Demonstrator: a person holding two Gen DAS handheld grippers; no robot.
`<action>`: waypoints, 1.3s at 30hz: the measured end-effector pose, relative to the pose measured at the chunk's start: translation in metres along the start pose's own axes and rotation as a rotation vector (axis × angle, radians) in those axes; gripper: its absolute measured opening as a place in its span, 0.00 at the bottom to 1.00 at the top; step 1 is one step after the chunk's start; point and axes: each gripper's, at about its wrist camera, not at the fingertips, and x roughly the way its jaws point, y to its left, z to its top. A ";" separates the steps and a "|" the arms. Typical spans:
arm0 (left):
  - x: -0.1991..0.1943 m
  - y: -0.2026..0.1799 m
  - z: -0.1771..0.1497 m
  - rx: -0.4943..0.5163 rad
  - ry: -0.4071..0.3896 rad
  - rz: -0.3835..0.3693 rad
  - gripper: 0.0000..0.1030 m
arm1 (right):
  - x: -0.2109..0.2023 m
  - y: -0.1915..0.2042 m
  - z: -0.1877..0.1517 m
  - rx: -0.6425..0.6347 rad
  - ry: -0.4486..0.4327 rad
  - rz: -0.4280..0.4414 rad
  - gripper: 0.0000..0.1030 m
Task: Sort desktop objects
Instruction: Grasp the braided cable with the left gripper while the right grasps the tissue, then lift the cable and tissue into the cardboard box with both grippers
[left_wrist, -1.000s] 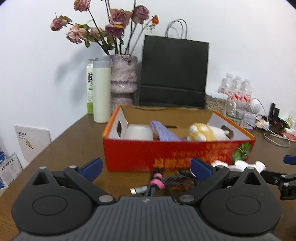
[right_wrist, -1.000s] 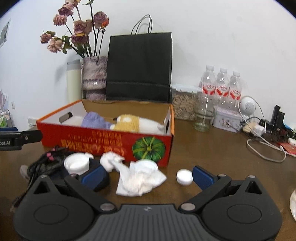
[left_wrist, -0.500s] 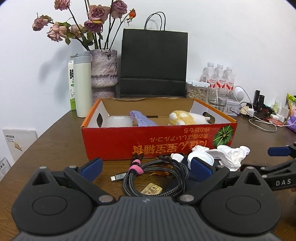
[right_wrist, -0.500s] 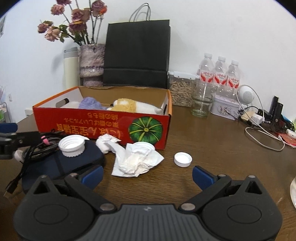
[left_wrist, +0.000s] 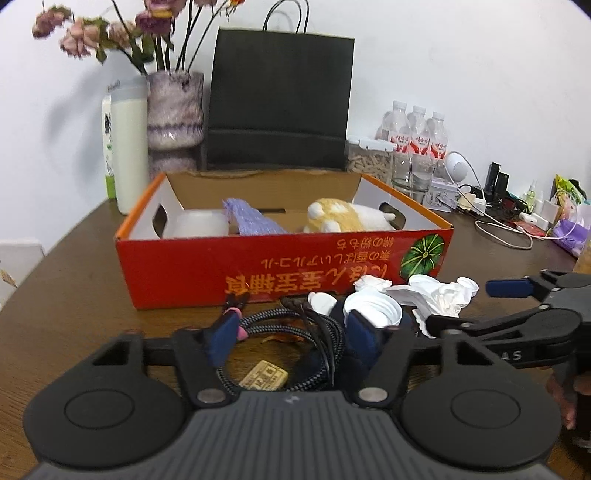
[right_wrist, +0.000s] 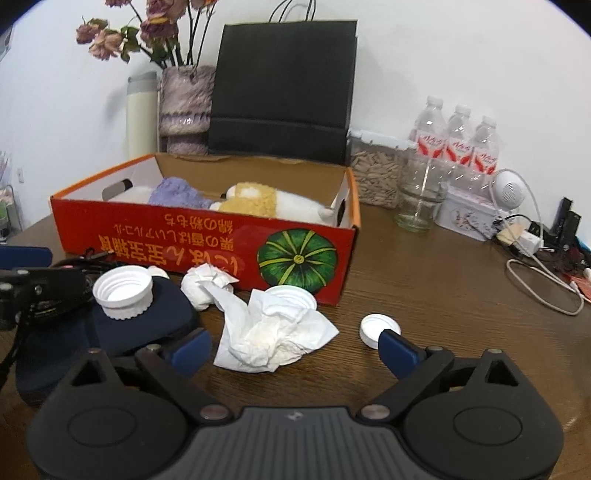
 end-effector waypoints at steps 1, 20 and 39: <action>0.002 0.002 0.001 -0.016 0.007 -0.016 0.55 | 0.002 -0.001 0.002 0.003 0.001 0.007 0.91; 0.002 0.008 -0.001 -0.079 0.028 -0.126 0.14 | 0.003 -0.003 0.000 0.003 -0.004 0.076 0.24; -0.026 0.007 0.002 -0.089 -0.077 -0.129 0.06 | -0.043 0.014 -0.001 0.029 -0.137 0.042 0.19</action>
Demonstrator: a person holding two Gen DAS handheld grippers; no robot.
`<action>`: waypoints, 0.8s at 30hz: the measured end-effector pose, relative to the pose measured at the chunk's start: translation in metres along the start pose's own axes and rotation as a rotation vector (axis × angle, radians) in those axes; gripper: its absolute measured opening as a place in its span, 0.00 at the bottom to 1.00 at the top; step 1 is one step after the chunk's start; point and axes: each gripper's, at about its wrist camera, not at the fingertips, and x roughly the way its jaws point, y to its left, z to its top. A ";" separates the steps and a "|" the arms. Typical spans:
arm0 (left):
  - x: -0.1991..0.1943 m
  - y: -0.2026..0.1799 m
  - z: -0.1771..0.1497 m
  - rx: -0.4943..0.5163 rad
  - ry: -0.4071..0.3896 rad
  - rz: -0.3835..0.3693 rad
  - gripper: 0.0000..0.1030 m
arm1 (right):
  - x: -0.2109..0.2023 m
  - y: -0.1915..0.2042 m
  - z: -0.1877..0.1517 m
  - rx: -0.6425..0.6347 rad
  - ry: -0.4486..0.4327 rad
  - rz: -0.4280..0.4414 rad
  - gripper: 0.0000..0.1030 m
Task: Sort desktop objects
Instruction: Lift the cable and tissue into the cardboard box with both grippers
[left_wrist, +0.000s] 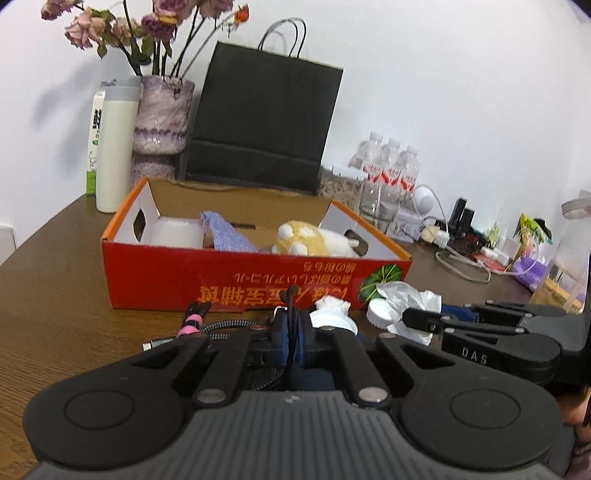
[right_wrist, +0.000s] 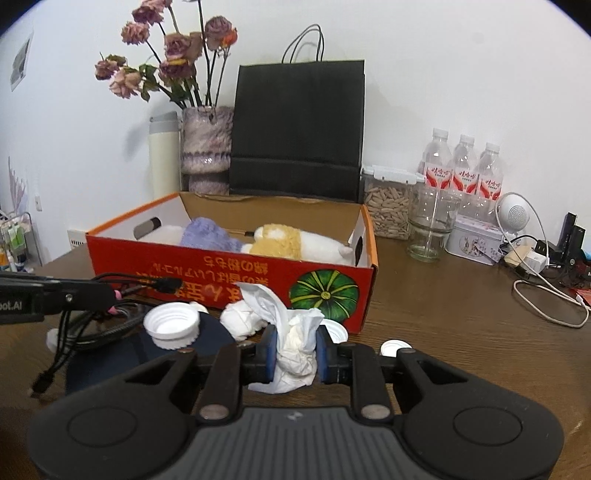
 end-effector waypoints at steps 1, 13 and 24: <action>-0.003 0.000 0.001 -0.005 -0.011 -0.006 0.06 | -0.003 0.001 0.000 0.004 -0.008 0.000 0.19; -0.032 -0.007 0.027 -0.043 -0.132 -0.056 0.06 | -0.031 0.007 0.013 0.057 -0.109 0.017 0.19; -0.029 -0.014 0.082 -0.017 -0.252 -0.065 0.06 | -0.020 0.011 0.064 0.044 -0.205 0.057 0.19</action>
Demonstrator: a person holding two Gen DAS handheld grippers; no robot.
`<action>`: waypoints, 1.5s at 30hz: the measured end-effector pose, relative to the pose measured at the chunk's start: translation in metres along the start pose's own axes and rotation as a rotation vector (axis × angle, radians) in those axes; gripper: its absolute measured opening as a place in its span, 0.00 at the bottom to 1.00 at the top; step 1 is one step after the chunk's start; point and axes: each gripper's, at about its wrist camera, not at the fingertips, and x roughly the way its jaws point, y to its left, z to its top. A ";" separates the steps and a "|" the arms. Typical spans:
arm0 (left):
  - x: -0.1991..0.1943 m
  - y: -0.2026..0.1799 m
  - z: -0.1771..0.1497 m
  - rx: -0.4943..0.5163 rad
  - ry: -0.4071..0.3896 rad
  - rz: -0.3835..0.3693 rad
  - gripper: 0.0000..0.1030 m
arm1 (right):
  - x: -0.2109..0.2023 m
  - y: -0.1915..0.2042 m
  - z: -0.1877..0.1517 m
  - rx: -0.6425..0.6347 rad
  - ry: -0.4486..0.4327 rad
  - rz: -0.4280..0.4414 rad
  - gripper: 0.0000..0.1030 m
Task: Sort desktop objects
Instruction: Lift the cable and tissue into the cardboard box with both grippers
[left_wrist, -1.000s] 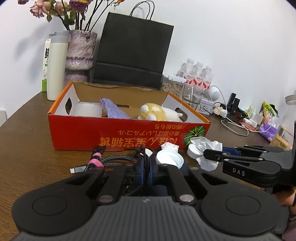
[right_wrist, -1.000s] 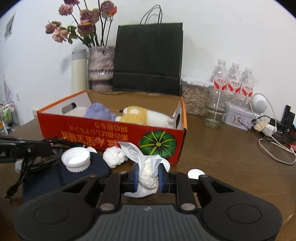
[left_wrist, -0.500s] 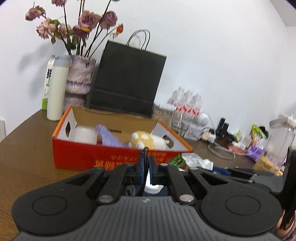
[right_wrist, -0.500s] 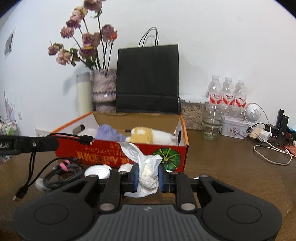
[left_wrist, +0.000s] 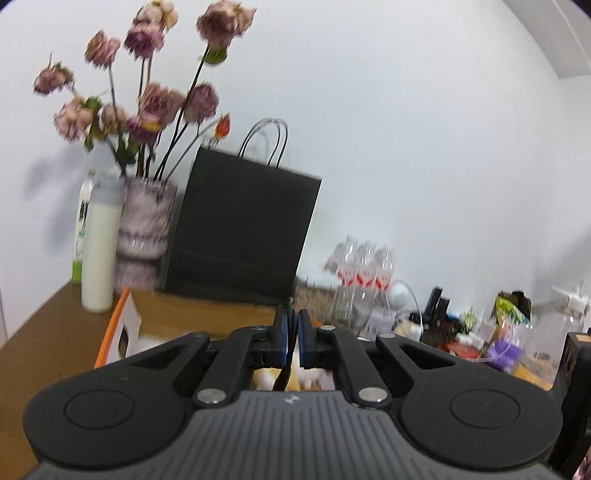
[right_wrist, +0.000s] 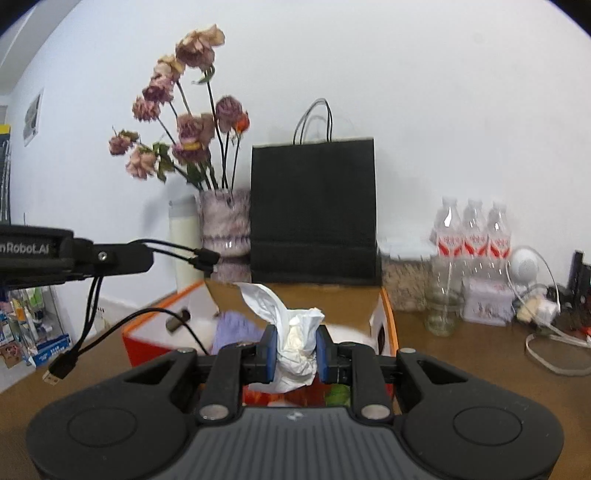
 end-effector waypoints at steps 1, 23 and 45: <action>0.004 0.000 0.004 0.004 -0.014 -0.001 0.06 | 0.005 0.000 0.005 0.001 -0.010 0.002 0.19; 0.148 0.068 0.015 0.031 0.040 0.081 0.06 | 0.165 -0.007 0.016 -0.030 0.078 0.047 0.19; 0.177 0.076 -0.013 0.104 0.154 0.253 0.91 | 0.178 -0.010 0.000 -0.069 0.159 -0.016 0.90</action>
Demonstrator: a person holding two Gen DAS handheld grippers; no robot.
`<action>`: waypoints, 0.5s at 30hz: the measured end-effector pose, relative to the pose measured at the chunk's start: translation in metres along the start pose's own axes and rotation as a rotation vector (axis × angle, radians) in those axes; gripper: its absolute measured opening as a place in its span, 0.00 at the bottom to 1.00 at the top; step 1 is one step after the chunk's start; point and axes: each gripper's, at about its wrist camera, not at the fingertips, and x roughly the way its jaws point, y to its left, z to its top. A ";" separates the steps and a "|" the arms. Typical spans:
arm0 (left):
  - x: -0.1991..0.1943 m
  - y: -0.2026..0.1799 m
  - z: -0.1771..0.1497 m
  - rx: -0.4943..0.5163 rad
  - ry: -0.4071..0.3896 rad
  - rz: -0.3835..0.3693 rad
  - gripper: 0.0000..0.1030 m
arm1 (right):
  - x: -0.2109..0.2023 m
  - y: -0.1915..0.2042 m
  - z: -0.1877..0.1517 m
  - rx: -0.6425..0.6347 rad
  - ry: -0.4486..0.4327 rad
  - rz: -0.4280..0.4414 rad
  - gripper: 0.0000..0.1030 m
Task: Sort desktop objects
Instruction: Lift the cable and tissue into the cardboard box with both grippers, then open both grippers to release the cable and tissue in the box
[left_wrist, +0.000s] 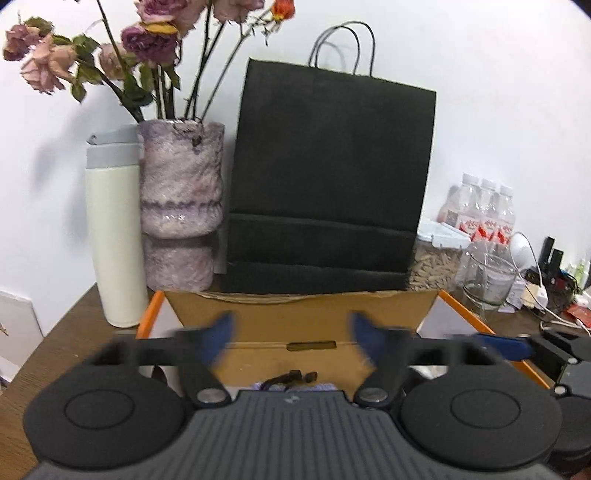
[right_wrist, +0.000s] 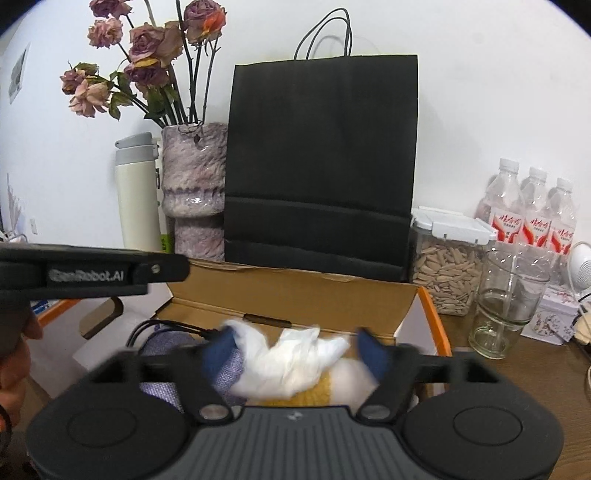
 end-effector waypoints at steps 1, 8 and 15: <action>-0.002 -0.001 0.001 0.004 -0.014 0.013 0.95 | -0.001 0.001 0.000 -0.005 -0.005 -0.006 0.92; -0.002 -0.008 0.000 0.038 -0.023 0.042 1.00 | 0.001 0.001 -0.001 -0.010 0.019 -0.005 0.99; -0.004 -0.008 0.000 0.039 -0.028 0.056 1.00 | 0.001 0.003 -0.002 -0.010 0.023 -0.007 1.00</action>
